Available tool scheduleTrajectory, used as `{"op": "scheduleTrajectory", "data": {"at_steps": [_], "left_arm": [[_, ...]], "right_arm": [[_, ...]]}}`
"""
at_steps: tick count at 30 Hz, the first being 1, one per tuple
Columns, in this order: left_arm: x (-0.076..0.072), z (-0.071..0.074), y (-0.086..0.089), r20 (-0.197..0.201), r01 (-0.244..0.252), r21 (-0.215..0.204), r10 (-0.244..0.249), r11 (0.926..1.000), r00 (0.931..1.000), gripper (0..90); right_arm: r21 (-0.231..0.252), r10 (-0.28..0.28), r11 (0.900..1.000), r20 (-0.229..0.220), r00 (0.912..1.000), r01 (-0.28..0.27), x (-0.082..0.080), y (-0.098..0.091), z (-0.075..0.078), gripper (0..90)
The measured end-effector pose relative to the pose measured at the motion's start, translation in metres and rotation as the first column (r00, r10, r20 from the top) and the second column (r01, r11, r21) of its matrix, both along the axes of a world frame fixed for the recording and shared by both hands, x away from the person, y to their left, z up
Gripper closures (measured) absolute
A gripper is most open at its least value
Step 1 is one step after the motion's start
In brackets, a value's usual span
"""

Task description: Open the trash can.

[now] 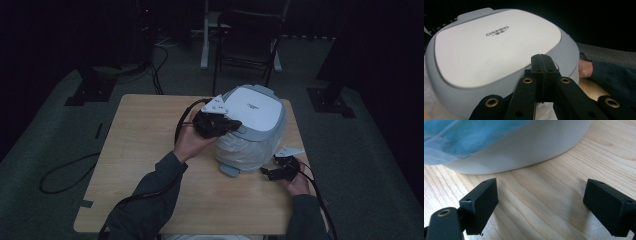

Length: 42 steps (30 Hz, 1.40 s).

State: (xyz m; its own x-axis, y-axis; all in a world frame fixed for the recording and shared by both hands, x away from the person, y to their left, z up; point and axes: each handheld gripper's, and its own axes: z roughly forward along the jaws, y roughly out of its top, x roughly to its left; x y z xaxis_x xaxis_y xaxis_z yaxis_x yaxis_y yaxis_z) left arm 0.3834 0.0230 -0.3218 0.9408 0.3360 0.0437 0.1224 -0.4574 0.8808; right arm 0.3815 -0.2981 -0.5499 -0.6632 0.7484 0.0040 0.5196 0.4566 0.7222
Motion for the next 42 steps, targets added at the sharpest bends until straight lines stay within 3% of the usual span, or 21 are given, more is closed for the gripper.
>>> {"op": "scheduleTrajectory", "data": {"at_steps": [5,10,13,17,20,24,28,30,35,42], "left_arm": [[0.0,-0.001,-0.001,0.009,-0.002,-0.001,0.002,1.0,1.0,90.0],[-0.001,-0.003,-0.003,-0.014,0.002,-0.008,-0.002,1.0,0.9999,90.0],[-0.004,-0.001,-0.004,-0.001,0.002,0.014,-0.002,0.9999,1.0,90.0],[-0.004,-0.001,-0.001,0.015,0.007,0.007,-0.007,0.9999,0.9999,90.0],[-0.002,0.001,0.007,0.026,-0.03,0.005,0.03,0.9995,0.9992,75.1],[0.003,0.004,0.029,0.029,-0.088,-0.023,0.089,0.9958,0.9956,67.2],[0.007,0.003,0.051,0.067,-0.166,-0.014,0.167,0.986,0.9837,60.3],[0.01,-0.001,0.063,0.067,-0.199,-0.014,0.199,0.9799,0.9777,58.8],[0.016,-0.021,0.087,0.022,-0.268,-0.027,0.268,0.9631,0.9631,55.4],[0.02,-0.056,0.106,-0.025,-0.344,-0.001,0.344,0.9391,0.9388,54.1]], "right_arm": [[0.0,0.0,1.0,0.0,1.0,0.0,0.0,0.0,0.0,11.7],[0.0,0.0,1.0,0.0,1.0,0.0,0.0,0.0,0.0,11.7],[0.0,0.0,1.0,-0.001,1.0,0.0,0.0,0.0,0.0,11.7],[0.0,-0.001,1.0,0.0,1.0,0.001,0.0,0.0,0.0,11.7],[0.0,0.0,1.0,0.0,1.0,0.0,0.0,0.0,0.0,11.7],[0.0,-0.002,1.0,0.0,1.0,0.002,0.0,0.0,0.0,11.7],[0.001,-0.006,1.0,0.0,1.0,0.006,0.0,0.0,0.0,11.7],[0.001,-0.007,1.0,-0.001,1.0,0.007,0.0,0.0,0.0,11.7],[0.001,-0.006,1.0,0.0,1.0,0.006,0.0,0.0,0.0,11.7],[0.001,-0.007,1.0,-0.001,1.0,0.007,0.0,0.0,0.0,11.7]]}}
